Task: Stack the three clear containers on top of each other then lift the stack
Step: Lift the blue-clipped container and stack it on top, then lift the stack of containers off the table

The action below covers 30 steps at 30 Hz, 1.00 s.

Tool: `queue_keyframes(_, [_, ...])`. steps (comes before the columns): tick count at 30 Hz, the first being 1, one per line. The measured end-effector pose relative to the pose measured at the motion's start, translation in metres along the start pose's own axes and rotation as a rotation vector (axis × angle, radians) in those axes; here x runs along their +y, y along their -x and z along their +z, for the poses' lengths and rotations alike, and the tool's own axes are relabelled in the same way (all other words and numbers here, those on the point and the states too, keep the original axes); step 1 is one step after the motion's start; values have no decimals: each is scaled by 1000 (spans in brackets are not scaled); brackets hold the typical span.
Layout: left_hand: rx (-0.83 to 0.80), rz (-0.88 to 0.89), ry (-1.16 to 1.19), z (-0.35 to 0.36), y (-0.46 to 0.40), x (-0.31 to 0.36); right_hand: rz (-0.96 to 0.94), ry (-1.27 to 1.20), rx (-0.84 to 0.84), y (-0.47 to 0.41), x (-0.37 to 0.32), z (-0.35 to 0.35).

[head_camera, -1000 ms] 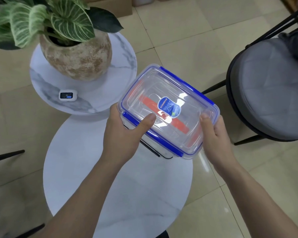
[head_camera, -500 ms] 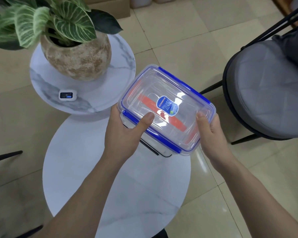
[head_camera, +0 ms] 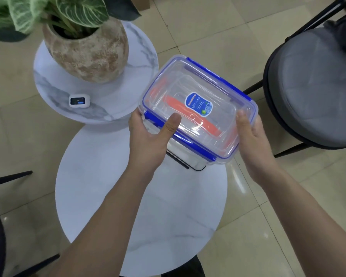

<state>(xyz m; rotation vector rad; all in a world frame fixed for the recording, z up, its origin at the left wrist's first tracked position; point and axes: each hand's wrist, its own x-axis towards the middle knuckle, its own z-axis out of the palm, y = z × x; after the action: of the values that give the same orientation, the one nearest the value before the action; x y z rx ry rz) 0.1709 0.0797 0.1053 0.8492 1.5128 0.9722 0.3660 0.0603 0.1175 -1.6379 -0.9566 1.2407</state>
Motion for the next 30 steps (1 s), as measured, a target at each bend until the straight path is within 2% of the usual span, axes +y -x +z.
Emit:
queue_keyframes(7, [9, 91, -87, -4, -6, -4, 81, -111, 92, 2, 14, -2])
queue_keyframes(13, [86, 73, -98, -22, 1, -24, 210, -156, 343, 14, 46, -4])
queue_keyframes(16, [124, 9, -111, -35, 9, -45, 321, -164, 431, 24, 71, -4])
queue_keyframes(22, [132, -129, -174, -51, 12, -80, 417, -64, 429, 55, 107, 12])
queue_keyframes(30, [87, -144, -330, -58, -5, -102, 489, 105, 376, 66, 128, 44])
